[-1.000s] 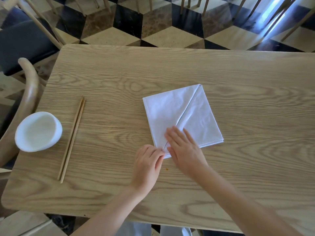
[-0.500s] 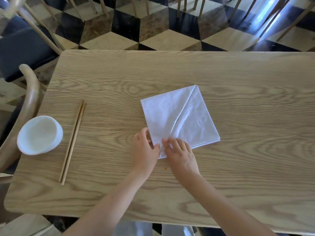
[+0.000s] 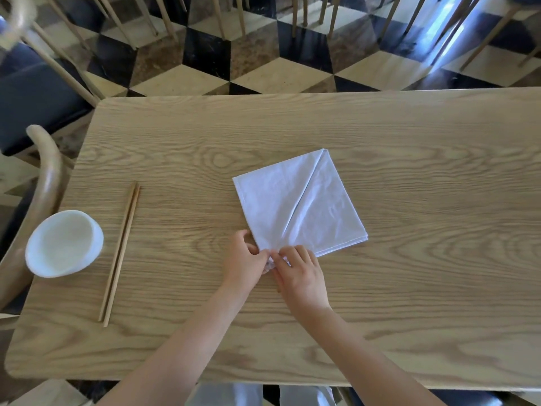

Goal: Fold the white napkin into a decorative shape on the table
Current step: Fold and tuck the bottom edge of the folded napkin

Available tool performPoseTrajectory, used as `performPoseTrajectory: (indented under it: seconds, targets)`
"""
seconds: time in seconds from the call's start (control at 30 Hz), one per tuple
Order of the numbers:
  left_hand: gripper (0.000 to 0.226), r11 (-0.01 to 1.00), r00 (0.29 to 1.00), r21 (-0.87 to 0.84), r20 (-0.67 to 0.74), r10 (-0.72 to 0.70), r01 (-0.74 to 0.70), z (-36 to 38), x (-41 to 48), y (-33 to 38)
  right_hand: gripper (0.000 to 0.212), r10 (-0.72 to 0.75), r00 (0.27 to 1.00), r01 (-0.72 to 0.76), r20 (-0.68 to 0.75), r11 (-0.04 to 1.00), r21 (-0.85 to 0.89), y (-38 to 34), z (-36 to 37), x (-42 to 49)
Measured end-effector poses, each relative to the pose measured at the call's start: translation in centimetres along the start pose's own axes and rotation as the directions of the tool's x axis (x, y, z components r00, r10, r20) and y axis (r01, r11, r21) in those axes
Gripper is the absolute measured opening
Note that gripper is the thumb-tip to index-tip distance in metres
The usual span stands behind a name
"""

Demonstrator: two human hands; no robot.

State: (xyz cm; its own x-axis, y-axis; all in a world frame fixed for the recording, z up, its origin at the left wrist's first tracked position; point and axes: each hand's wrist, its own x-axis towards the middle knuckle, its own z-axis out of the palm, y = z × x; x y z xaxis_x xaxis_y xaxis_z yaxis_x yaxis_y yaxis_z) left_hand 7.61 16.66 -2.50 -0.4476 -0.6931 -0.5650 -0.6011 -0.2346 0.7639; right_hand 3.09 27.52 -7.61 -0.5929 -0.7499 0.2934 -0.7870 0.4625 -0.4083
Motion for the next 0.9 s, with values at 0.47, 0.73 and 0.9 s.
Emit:
performPoseTrajectory:
  seconds: [0.47,0.73,0.9]
  targets:
    - [0.033,0.977,0.990,-0.171,0.080,-0.113,0.125,1.1,-2.2,-1.0,0.029,0.123,0.986,-0.141,0.113,0.975,0.174,1.7,-4.1,-1.4]
    - [0.042,0.950,0.992,-0.287,0.064,-0.106,0.120,2.0,-4.5,-1.3,0.022,0.057,0.988,-0.089,0.143,0.969,0.231,1.8,-4.3,-3.6]
    - [0.050,0.951,0.995,-0.292,0.017,-0.100,0.100,2.0,-4.6,-1.7,0.013,0.033,0.996,-0.050,0.078,0.971,0.233,1.3,-3.7,-3.3]
